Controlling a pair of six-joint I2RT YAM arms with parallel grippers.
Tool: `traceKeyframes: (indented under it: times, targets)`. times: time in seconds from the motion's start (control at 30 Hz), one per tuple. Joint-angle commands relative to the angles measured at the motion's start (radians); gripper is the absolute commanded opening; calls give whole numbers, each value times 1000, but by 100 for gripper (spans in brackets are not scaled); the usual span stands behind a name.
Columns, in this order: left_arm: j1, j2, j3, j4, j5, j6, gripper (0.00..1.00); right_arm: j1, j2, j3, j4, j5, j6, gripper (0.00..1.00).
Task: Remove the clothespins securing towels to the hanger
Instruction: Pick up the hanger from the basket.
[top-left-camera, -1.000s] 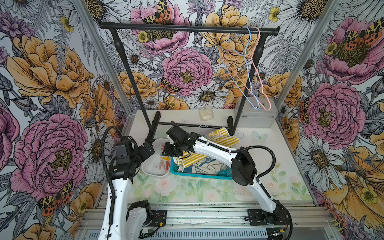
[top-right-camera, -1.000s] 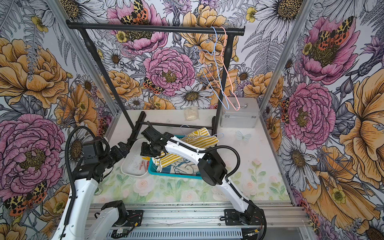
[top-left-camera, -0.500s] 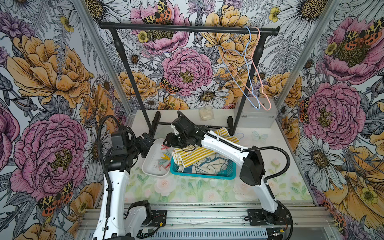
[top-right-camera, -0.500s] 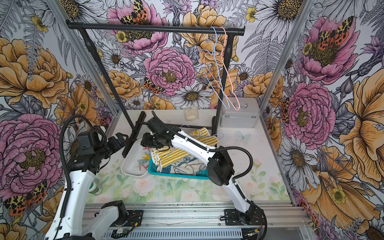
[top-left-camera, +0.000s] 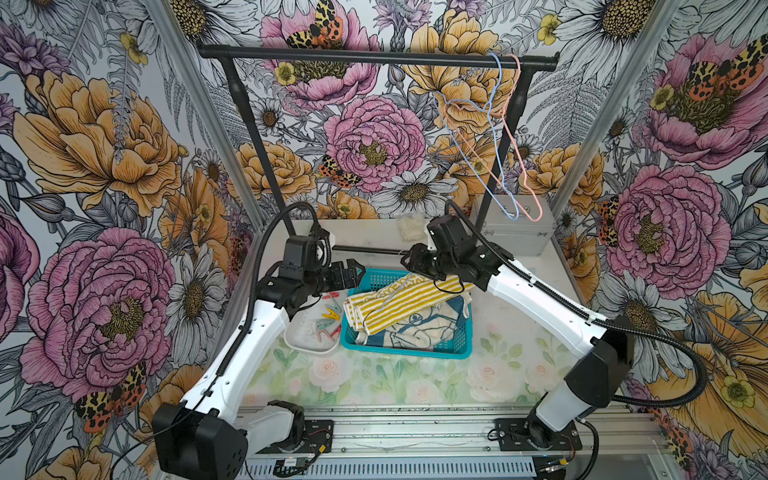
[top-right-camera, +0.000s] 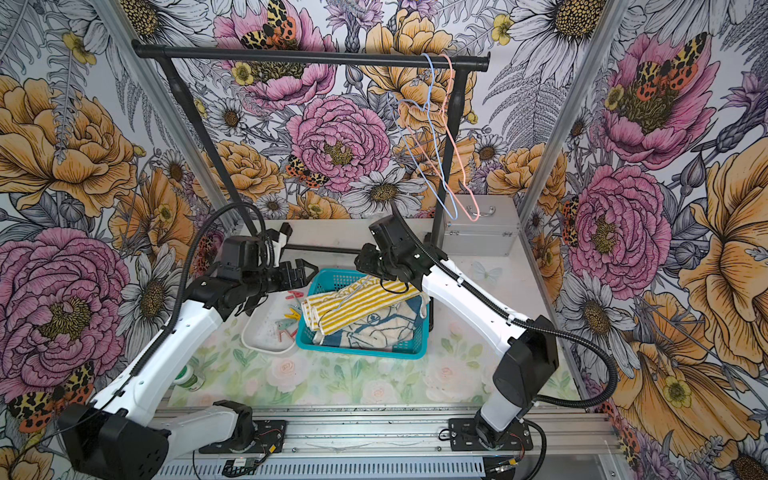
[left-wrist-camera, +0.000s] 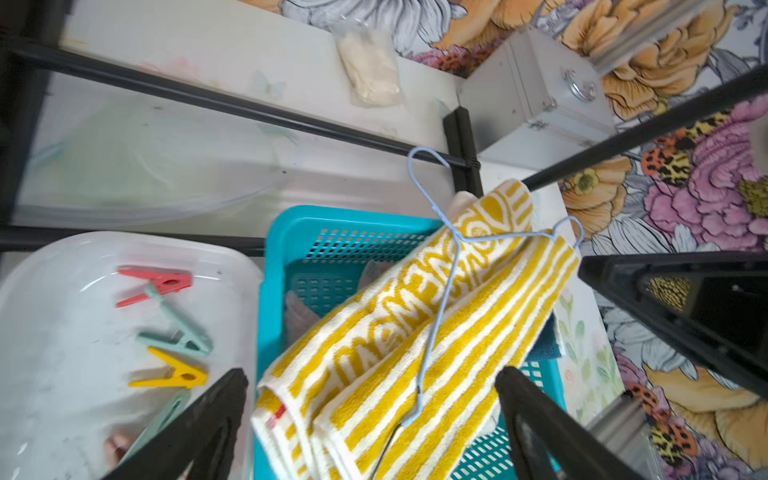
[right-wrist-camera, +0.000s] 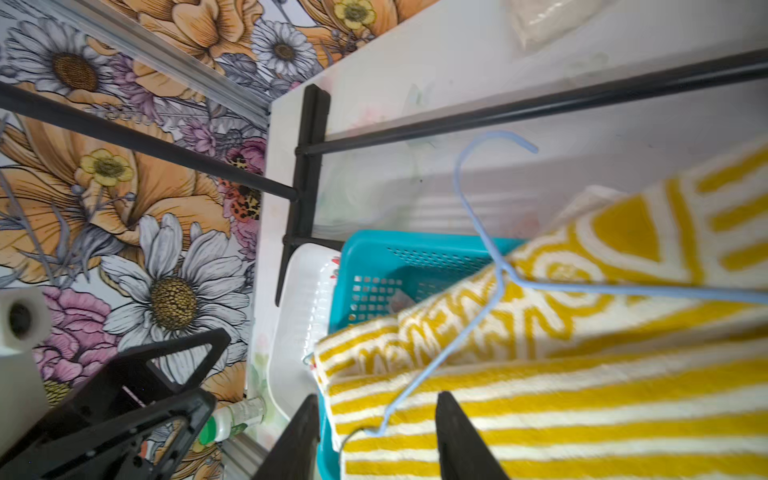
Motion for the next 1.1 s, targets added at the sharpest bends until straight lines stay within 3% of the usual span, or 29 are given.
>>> traceKeyframes:
  times: [0.0,0.23,0.37,0.77,1.07]
  targets:
    - [-43,93,67,81,71,-2,95,-1,-127,-106,-1,85,5,45]
    - [-115,367,231,114,92,-189,93,-8,-383,-347,-6,200,60,43]
    - [-154,483,293,122,80,-268,89,-8,-471,-400,-40,240,74,42]
    - [-213,708,457,153,66,-334,78,-7,-533,-458,-82,249,95,40]
    - [-221,757,498,177,59,-318,56,-9,-521,-454,-81,237,81,40]
